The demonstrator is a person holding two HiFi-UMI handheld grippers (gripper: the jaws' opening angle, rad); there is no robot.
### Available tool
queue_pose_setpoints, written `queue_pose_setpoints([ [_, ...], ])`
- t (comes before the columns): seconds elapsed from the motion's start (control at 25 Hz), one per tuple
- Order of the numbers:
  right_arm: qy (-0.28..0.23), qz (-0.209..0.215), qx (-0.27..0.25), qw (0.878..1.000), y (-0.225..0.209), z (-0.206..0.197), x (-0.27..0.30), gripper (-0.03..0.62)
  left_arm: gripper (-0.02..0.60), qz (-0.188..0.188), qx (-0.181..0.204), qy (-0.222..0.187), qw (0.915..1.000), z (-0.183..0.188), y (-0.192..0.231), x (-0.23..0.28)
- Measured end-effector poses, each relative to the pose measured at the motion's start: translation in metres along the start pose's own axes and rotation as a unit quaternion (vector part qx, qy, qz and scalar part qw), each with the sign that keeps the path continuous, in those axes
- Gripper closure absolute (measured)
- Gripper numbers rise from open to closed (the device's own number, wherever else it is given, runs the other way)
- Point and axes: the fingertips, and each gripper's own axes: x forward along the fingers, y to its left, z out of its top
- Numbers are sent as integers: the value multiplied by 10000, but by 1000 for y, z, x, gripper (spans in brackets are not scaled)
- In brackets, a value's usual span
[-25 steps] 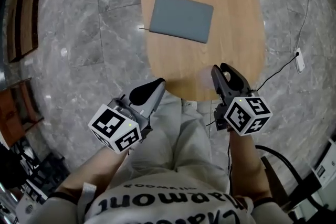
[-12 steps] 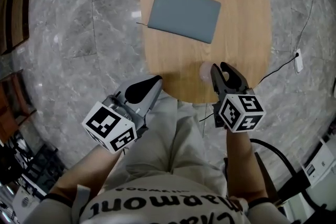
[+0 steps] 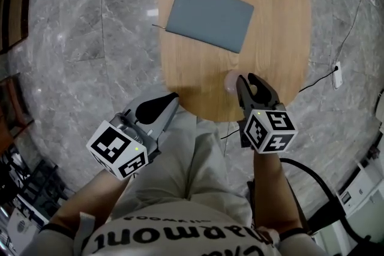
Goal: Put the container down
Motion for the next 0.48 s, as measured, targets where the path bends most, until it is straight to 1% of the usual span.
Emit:
queue_pose_setpoints([
  [0.16, 16, 2, -238, 9997, 2, 3, 3, 473, 568, -84, -23, 103, 9999, -9, -3, 2],
  [0.24, 63, 50, -455, 9989, 7, -1, 6, 473, 568, -106, -39, 146, 9998, -13, -6, 3],
  [0.36, 132, 112, -741, 9971, 14, -6, 9, 473, 568, -117, -70, 111, 9998, -14, -8, 3],
  [0.48, 124, 118, -698, 9974, 15, -4, 11, 473, 568, -136, -45, 115, 9998, -14, -10, 1],
])
